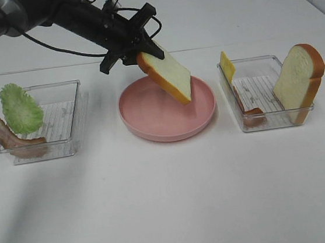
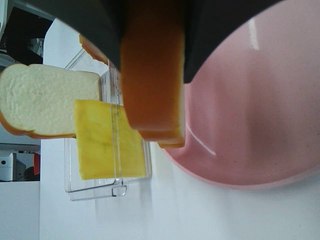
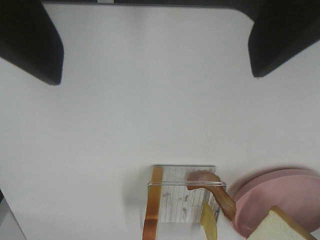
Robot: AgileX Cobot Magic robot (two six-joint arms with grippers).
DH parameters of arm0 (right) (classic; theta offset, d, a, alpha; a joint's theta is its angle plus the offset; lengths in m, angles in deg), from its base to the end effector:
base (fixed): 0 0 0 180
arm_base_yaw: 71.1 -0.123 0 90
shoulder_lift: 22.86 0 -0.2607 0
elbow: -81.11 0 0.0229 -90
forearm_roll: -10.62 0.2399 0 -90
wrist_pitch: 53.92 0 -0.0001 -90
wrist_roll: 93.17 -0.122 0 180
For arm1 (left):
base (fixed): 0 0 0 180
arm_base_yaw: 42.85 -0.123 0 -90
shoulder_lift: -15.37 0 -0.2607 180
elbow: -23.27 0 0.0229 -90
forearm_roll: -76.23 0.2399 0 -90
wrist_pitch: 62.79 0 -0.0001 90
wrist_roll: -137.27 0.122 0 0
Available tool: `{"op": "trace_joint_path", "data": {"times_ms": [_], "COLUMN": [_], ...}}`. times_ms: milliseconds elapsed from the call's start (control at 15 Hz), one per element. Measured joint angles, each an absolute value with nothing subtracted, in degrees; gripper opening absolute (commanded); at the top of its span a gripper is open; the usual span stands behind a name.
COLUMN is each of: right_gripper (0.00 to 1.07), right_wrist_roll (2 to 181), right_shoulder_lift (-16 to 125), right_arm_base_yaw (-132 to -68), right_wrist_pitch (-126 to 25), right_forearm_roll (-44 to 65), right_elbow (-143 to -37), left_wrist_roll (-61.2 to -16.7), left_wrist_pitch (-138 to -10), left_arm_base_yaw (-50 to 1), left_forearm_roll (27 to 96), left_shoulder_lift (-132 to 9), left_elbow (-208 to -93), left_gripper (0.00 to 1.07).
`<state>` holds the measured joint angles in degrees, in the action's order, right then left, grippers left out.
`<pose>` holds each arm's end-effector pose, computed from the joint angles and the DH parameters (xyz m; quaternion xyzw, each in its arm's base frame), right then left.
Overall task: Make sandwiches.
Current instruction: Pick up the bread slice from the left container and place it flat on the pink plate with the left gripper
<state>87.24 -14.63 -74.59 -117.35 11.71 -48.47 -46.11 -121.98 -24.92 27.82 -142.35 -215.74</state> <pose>0.0381 0.0044 0.2398 -0.0302 0.8744 0.0225 0.4837 0.4830 -0.2387 0.1299 -0.0241 0.9055 -0.4115 0.1005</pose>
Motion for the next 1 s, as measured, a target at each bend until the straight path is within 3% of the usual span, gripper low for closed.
{"op": "trace_joint_path", "data": {"times_ms": [733, 1000], "right_gripper": [0.98, 0.98], "right_wrist_roll": [87.2, 87.2], "right_shoulder_lift": [-14.6, -14.6], "right_arm_base_yaw": [-74.6, -74.6], "right_wrist_pitch": [-117.3, -117.3], "right_forearm_roll": [11.7, 11.7], "right_elbow": [-48.5, -48.5], "left_wrist_roll": [-45.9, -47.5], "left_wrist_pitch": [-120.5, -120.6], "left_arm_base_yaw": [-23.4, -23.3], "left_forearm_roll": [26.7, 29.5], "left_shoulder_lift": [-146.5, -146.7], "left_elbow": [-215.7, -215.7], "left_gripper": [0.16, 0.65]}}
